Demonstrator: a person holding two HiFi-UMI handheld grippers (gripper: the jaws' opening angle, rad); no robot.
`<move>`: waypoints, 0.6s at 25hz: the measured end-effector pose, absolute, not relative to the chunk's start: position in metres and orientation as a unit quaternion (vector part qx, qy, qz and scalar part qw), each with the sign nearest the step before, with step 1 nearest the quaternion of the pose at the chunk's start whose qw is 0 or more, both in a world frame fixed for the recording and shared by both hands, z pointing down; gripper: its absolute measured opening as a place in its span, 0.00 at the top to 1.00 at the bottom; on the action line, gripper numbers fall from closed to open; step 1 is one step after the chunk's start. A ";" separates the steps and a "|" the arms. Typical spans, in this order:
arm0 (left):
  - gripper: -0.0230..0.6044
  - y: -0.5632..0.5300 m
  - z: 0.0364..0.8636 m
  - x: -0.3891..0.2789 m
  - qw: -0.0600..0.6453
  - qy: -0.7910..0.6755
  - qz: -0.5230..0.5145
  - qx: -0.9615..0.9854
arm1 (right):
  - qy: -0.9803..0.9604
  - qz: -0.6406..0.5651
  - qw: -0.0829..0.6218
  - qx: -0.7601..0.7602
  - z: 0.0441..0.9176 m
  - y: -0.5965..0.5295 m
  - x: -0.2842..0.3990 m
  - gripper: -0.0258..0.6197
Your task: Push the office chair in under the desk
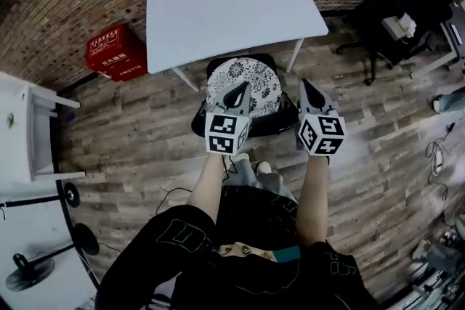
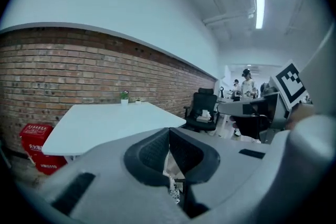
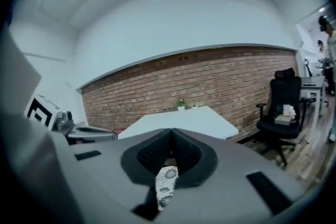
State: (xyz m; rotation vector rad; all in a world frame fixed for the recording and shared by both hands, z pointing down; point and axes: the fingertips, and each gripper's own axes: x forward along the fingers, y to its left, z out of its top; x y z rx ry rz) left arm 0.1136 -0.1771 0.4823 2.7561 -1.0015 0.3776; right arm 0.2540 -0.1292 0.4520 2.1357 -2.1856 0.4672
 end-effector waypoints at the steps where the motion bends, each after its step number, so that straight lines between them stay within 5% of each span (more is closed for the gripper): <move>1: 0.95 -0.174 0.487 0.105 0.094 -0.348 0.129 0.924 | -0.723 0.152 0.031 0.673 0.457 -0.134 0.243 0.95; 10: 0.95 -0.136 0.527 0.060 0.069 -0.368 0.202 0.905 | -0.846 0.151 0.124 0.496 0.504 -0.143 0.154 0.95; 15: 0.93 -0.113 0.558 0.047 0.069 -0.333 0.263 0.903 | -0.902 0.116 0.221 0.352 0.521 -0.131 0.111 0.86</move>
